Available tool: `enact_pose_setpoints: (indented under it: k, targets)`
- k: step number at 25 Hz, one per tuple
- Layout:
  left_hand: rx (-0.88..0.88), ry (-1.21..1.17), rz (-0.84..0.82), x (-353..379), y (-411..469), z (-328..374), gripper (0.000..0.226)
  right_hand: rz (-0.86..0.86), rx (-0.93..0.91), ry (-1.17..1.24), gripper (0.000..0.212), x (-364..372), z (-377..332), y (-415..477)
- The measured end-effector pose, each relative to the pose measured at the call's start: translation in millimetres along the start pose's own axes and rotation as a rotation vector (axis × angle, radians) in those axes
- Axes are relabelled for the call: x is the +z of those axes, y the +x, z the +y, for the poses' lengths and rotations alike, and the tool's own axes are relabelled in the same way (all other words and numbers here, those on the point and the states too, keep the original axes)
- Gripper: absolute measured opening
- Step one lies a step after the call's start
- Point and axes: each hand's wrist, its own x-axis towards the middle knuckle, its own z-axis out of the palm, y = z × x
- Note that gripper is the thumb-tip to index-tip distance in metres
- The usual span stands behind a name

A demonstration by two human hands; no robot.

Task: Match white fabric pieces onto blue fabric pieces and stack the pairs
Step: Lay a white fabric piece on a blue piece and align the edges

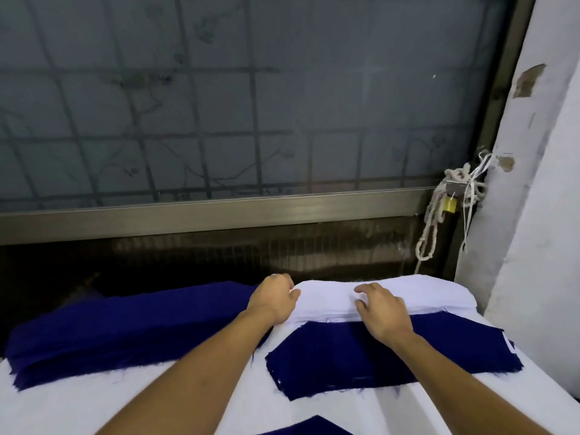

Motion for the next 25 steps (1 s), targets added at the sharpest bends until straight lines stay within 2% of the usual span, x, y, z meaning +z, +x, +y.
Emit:
enact_pose_setpoints:
  k: [4,7,10,14,17,19,21,23,25]
  targets:
    - [-0.115,0.078,-0.024,23,28,3,0.035,-0.021,-0.03,-0.068,0.033,13,7,22]
    - [-0.183,0.017,0.02,30,36,3,0.024,0.015,-0.04,-0.092,0.03,21,9,29]
    - [-0.181,-0.057,0.085,32,37,5,0.02,0.034,-0.042,-0.101,0.029,25,10,32]
    - [-0.193,-0.196,0.134,31,33,6,0.029,0.041,-0.025,-0.112,0.029,31,12,32]
    - [-0.196,-0.241,0.166,31,33,8,0.014,0.043,-0.018,-0.122,0.031,35,12,30]
    - [-0.166,-0.141,0.13,29,33,8,0.012,0.051,-0.017,-0.129,0.032,38,13,29]
    - [-0.102,0.059,0.085,27,32,10,0.02,0.057,-0.017,-0.136,0.033,40,15,29]
    - [-0.031,0.281,0.11,26,28,12,0.032,0.055,-0.017,-0.139,0.034,40,15,30]
    - [0.046,0.404,0.189,27,26,12,0.034,0.059,-0.018,-0.13,0.035,39,13,30]
